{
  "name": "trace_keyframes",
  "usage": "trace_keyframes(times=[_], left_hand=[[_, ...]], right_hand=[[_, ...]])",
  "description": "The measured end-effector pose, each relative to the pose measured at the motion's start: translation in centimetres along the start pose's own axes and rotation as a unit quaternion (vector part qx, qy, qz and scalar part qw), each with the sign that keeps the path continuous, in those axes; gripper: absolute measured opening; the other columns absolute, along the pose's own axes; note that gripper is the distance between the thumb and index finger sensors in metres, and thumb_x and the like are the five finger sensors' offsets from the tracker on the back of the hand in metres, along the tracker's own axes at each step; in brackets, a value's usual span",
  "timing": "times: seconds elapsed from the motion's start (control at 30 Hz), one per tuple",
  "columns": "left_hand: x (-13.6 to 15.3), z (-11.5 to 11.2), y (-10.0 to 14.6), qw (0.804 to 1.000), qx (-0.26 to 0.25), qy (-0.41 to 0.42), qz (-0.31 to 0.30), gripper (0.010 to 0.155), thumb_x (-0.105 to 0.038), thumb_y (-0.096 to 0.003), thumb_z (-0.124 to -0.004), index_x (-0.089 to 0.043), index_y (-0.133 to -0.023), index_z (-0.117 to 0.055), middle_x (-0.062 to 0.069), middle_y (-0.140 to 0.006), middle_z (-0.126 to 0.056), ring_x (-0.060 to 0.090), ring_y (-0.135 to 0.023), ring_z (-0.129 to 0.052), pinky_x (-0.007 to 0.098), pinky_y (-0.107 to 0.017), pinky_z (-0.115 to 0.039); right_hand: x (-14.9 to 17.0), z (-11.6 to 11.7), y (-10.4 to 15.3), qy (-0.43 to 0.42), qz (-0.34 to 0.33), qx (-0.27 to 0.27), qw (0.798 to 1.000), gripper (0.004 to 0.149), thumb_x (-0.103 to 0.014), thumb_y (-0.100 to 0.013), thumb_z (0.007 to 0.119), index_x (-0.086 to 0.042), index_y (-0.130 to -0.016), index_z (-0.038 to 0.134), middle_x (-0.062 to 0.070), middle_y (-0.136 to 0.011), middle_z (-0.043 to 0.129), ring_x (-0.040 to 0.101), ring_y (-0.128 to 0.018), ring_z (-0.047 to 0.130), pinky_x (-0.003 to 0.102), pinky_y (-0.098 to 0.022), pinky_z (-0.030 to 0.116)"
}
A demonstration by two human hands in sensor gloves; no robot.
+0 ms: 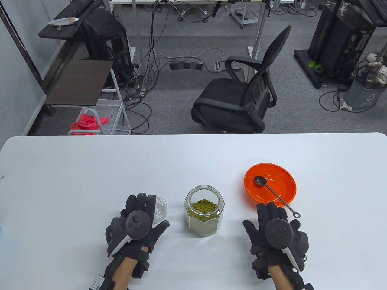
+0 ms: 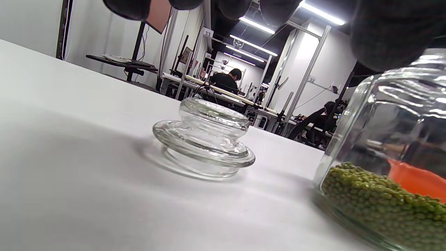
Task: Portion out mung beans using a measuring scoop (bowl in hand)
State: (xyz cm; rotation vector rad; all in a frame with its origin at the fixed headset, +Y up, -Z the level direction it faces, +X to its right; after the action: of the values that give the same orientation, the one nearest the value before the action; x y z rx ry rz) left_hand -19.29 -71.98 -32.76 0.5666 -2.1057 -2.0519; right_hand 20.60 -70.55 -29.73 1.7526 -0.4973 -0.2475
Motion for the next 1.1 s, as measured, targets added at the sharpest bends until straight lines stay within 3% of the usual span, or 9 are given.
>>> trace_keyframes(times=[0.23, 0.43, 0.7, 0.87, 1.1], left_hand=[[1.5, -0.6, 0.5, 1.000, 0.001, 0.016, 0.009, 0.090, -0.070, -0.0469, -0.068, -0.029, -0.115, -0.025, 0.006, -0.117, -0.018, 0.050, -0.113, -0.022, 0.072, -0.077, -0.041], [2.3, -0.8, 0.3, 1.000, 0.005, 0.023, 0.015, 0.090, -0.070, -0.0469, -0.068, -0.029, -0.115, -0.026, 0.006, -0.117, -0.019, 0.050, -0.113, -0.022, 0.072, -0.076, -0.041], [2.5, -0.7, 0.4, 0.999, 0.002, 0.032, 0.011, 0.089, -0.070, -0.0471, -0.067, -0.029, -0.115, -0.026, 0.006, -0.117, -0.019, 0.050, -0.113, -0.022, 0.072, -0.076, -0.041], [2.3, -0.9, 0.3, 1.000, 0.006, 0.029, 0.007, 0.089, -0.070, -0.0470, -0.067, -0.029, -0.115, -0.026, 0.006, -0.117, -0.019, 0.050, -0.113, -0.022, 0.072, -0.076, -0.041], [2.2, -1.0, 0.3, 0.999, 0.007, 0.038, 0.005, 0.089, -0.070, -0.0471, -0.067, -0.029, -0.115, -0.027, 0.006, -0.117, -0.019, 0.050, -0.113, -0.022, 0.072, -0.076, -0.041]], right_hand=[[-0.9, -1.2, -1.2, 0.038, -0.016, 0.052, 0.998, 0.070, -0.045, -0.039, 0.089, -0.017, -0.099, 0.069, 0.017, -0.107, 0.061, 0.051, -0.102, 0.056, 0.082, -0.064, 0.031], [-2.3, -1.7, -3.4, 0.083, -0.001, 0.032, 0.996, 0.069, -0.041, -0.039, 0.092, -0.016, -0.099, 0.070, 0.017, -0.106, 0.064, 0.049, -0.100, 0.062, 0.081, -0.065, 0.037], [-3.1, 2.0, -8.1, 0.209, 0.031, -0.032, 0.977, 0.066, -0.038, -0.038, 0.094, -0.018, -0.098, 0.072, 0.014, -0.105, 0.068, 0.046, -0.098, 0.066, 0.079, -0.065, 0.039], [-2.3, 4.5, -9.2, 0.253, 0.056, -0.064, 0.964, 0.063, -0.037, -0.038, 0.094, -0.018, -0.095, 0.076, 0.014, -0.101, 0.073, 0.043, -0.093, 0.073, 0.077, -0.065, 0.041], [-1.1, 5.9, -9.6, 0.268, 0.067, -0.038, 0.960, 0.046, -0.030, -0.039, 0.094, -0.018, -0.083, 0.086, 0.010, -0.086, 0.089, 0.038, -0.082, 0.081, 0.073, -0.065, 0.046]])
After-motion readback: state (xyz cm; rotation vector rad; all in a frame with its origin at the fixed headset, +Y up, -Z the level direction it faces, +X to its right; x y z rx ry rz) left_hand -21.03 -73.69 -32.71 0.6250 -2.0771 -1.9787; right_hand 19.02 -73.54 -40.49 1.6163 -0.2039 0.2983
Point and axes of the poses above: the tracker on the back of each hand, its own x axis roughly to the little-finger side, its own y axis roughly from the fingertips to the wrist, z = x × y, the point moved 2 cm from there along -y, roughly from the wrist to the fingertips
